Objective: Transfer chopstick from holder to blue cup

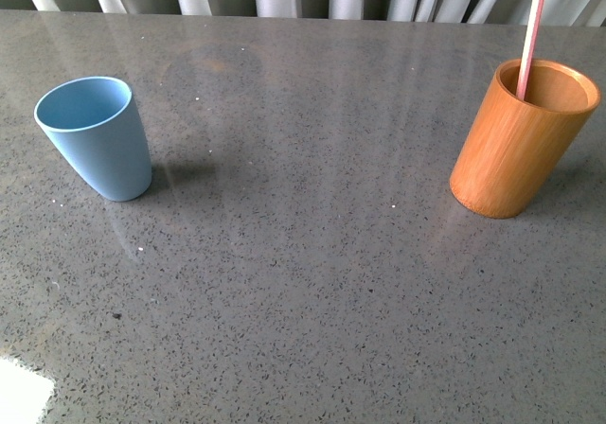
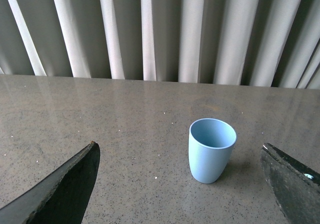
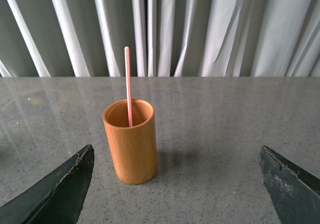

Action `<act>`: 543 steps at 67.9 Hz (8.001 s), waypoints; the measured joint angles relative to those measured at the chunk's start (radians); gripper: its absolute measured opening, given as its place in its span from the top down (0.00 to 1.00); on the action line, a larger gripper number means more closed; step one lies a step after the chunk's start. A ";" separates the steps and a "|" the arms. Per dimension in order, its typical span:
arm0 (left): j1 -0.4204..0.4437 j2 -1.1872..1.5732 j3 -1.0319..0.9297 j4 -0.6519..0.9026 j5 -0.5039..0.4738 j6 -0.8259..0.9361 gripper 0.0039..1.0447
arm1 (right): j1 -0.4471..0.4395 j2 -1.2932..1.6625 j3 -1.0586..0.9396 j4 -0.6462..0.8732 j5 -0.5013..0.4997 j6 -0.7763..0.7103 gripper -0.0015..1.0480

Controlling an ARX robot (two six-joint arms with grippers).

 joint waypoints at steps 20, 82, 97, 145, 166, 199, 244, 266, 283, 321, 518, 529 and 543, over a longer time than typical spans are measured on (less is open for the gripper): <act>0.000 0.000 0.000 0.000 0.000 0.000 0.08 | 0.000 0.000 0.000 0.000 0.000 0.000 0.09; 0.186 0.275 0.108 -0.141 0.453 -0.254 0.08 | 0.000 0.000 0.000 0.000 -0.002 0.000 0.09; 0.188 0.724 0.228 0.180 0.489 -0.298 0.08 | 0.000 0.000 0.000 0.000 -0.002 0.000 0.09; 0.085 1.654 0.806 0.163 0.320 -0.153 0.08 | 0.000 0.000 0.000 0.000 -0.002 0.000 0.09; 0.026 1.810 0.982 0.012 0.237 -0.088 0.08 | 0.000 0.000 0.000 0.000 -0.002 0.000 0.09; -0.011 1.937 1.125 -0.098 0.148 -0.054 0.08 | 0.000 0.000 0.000 0.000 -0.002 0.000 0.09; -0.051 1.938 1.158 -0.179 0.096 -0.006 0.80 | 0.000 0.000 0.000 0.000 -0.002 0.000 0.09; -0.077 1.930 1.160 -0.223 0.085 0.010 0.98 | 0.000 0.000 0.000 0.000 -0.002 0.000 0.09; -0.136 1.909 1.197 -0.281 0.127 -0.037 0.98 | 0.000 0.000 0.000 0.000 -0.002 0.000 0.09; -0.324 2.011 1.422 -0.534 0.160 -0.142 0.98 | 0.000 0.000 0.000 0.000 -0.002 0.000 0.09; -0.092 1.229 0.433 0.782 -0.092 -0.009 0.97 | 0.000 0.000 0.000 0.000 -0.002 0.000 0.09; -0.071 1.122 0.312 0.806 -0.071 -0.004 0.99 | 0.000 0.000 0.000 0.000 -0.002 0.000 0.09; -0.003 0.996 0.192 0.800 -0.006 -0.003 0.99 | 0.000 0.000 0.000 0.000 -0.002 0.000 0.09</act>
